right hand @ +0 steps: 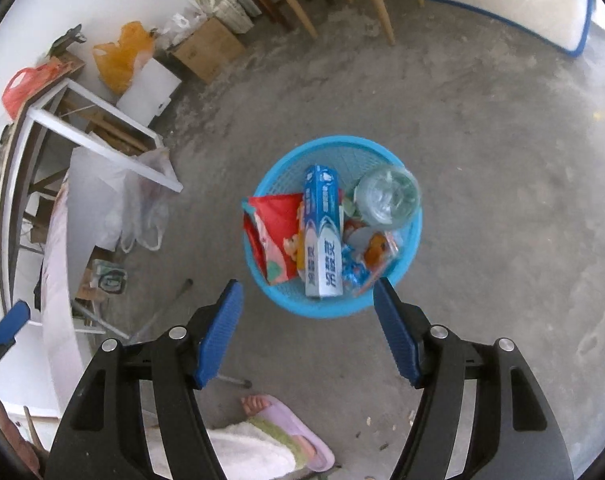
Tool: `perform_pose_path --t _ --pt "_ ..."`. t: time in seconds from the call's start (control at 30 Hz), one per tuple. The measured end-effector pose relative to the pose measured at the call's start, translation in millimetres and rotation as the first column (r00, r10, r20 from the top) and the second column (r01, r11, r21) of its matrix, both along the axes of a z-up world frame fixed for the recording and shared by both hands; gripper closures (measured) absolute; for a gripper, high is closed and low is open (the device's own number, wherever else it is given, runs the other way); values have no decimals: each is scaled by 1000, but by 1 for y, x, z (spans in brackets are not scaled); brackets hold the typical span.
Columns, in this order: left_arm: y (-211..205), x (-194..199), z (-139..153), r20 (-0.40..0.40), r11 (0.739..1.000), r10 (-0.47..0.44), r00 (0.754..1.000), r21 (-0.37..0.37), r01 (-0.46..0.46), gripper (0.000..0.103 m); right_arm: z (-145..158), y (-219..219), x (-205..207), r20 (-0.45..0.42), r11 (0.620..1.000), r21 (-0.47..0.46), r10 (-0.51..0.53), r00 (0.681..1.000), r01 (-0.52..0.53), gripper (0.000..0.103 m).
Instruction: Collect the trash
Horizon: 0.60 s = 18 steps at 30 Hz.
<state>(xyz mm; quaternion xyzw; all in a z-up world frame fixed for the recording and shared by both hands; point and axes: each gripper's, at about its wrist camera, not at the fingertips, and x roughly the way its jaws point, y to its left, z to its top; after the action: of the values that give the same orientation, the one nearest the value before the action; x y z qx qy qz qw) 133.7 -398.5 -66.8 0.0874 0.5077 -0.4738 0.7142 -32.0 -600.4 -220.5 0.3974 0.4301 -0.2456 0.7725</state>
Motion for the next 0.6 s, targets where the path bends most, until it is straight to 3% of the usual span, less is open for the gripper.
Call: perform_pose_path --t 0.1,0.23,0.33,0.4,0.6 --pt "38 -11 17 33 999 25 999 -42 -23 24 24 28 -17 14 998 -58 31 999 -30 38" --pt "94 -30 40 108 990 119 987 -84 -111 16 61 72 -30 46 981 -172 96 994 -87 26" --pt "133 -44 58 167 979 181 969 -123 -162 5 96 121 -34 65 943 -297 176 982 -149 14" --pt "156 -54 67 204 970 230 952 -133 -205 5 121 156 -33 93 905 -379 245 965 -193 8" --pt "214 -73 87 270 920 390 880 -141 -365 5 167 228 -17 109 791 -564 356 928 -237 8"
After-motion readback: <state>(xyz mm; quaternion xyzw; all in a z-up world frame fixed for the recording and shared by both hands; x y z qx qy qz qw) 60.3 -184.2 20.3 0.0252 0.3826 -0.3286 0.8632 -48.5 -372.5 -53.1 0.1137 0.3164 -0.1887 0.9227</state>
